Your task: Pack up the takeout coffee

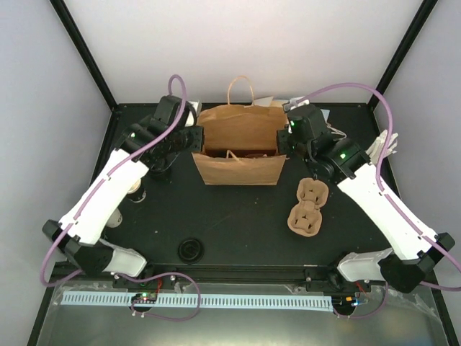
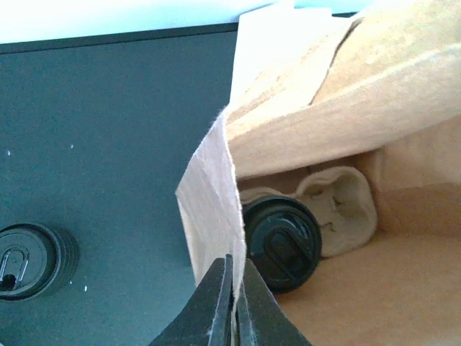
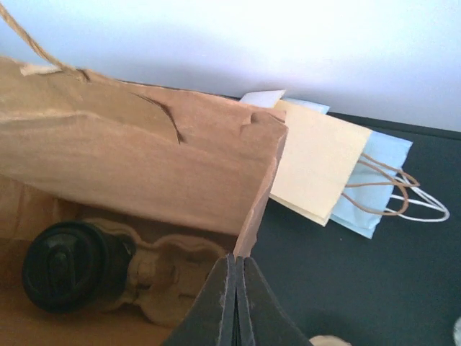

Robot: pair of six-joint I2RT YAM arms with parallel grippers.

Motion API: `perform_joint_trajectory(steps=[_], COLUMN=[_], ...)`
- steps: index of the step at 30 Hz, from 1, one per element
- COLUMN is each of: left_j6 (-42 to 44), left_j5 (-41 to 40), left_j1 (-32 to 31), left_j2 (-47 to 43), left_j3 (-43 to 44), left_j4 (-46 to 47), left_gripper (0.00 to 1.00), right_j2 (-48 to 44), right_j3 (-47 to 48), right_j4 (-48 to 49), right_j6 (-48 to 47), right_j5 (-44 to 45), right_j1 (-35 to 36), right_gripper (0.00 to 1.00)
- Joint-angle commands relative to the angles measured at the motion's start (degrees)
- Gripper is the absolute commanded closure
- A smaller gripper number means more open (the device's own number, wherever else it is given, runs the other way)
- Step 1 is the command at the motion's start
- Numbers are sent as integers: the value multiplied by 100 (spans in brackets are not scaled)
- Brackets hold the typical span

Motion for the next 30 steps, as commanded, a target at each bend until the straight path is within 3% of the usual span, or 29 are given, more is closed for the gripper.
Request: perform_joint_trajectory(steps=[1,6,9,19,30], left_j6=[63,-1,-121,-559,-828], left_j5=[47,223,324,1102,1311], left_j1=[19,17,4,-224,-341], left_j2=[-779,-1857,-2239,-3044,-3546], left_j3=[-1210,-3130,-3702,-4262,-4550], left_j4=[1351,2822,3061,2439,1831], left_gripper=[98,98,98,99,98], right_j2=[-295,-968,-1358,-1810,-2224], right_j3=[-740,-2146,-2655,-3115,-3464], right_j4=[931,1792,1934,1067,782], right_j6=[-187,-467,-484,-221,262], right_j5=[-350,-820,-970,-1336,-1724], right_j1=[0,76,88,842,1064], right_gripper=[99,99,99,94,88])
